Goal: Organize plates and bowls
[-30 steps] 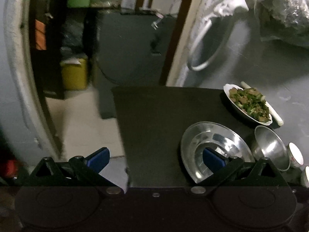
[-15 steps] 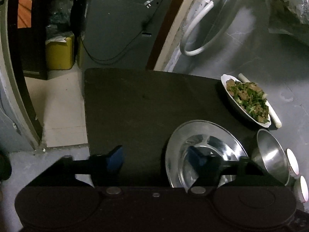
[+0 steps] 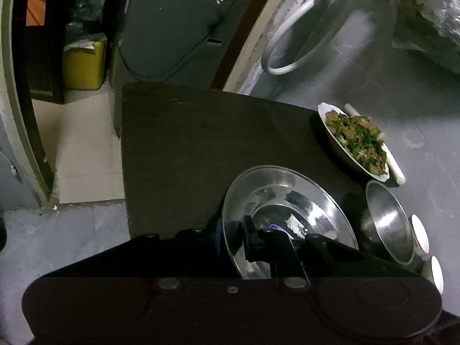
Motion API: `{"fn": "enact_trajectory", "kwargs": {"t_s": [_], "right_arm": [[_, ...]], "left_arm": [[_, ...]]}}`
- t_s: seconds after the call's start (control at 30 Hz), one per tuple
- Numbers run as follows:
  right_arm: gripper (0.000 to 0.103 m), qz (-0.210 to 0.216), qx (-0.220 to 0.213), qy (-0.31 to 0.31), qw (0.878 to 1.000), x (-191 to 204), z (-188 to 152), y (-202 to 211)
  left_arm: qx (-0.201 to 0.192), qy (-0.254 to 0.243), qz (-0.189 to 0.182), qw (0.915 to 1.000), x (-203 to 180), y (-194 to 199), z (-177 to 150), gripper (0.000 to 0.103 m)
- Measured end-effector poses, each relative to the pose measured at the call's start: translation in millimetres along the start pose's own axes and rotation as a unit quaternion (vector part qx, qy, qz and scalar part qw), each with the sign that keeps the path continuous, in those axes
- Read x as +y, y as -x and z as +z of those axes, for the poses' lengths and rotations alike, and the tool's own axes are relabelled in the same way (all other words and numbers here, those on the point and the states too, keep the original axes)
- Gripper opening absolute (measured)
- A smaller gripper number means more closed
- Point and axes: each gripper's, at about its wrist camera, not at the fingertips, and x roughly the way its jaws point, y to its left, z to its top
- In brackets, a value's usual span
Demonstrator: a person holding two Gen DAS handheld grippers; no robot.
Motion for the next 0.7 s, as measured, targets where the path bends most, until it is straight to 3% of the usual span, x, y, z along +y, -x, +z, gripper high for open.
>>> {"fn": "enact_trajectory", "kwargs": {"t_s": [0.2, 0.7], "right_arm": [[0.018, 0.009, 0.002, 0.004, 1.0, -5.6, -9.7, 14.8], [0.018, 0.047, 0.007, 0.086, 0.995, -23.9, -41.6, 57.9]], "left_arm": [[0.023, 0.007, 0.004, 0.9997, 1.3, 20.9, -23.6, 0.016], [-0.003, -0.007, 0.057, 0.9983, -30.5, 80.5, -87.4, 0.019]]}}
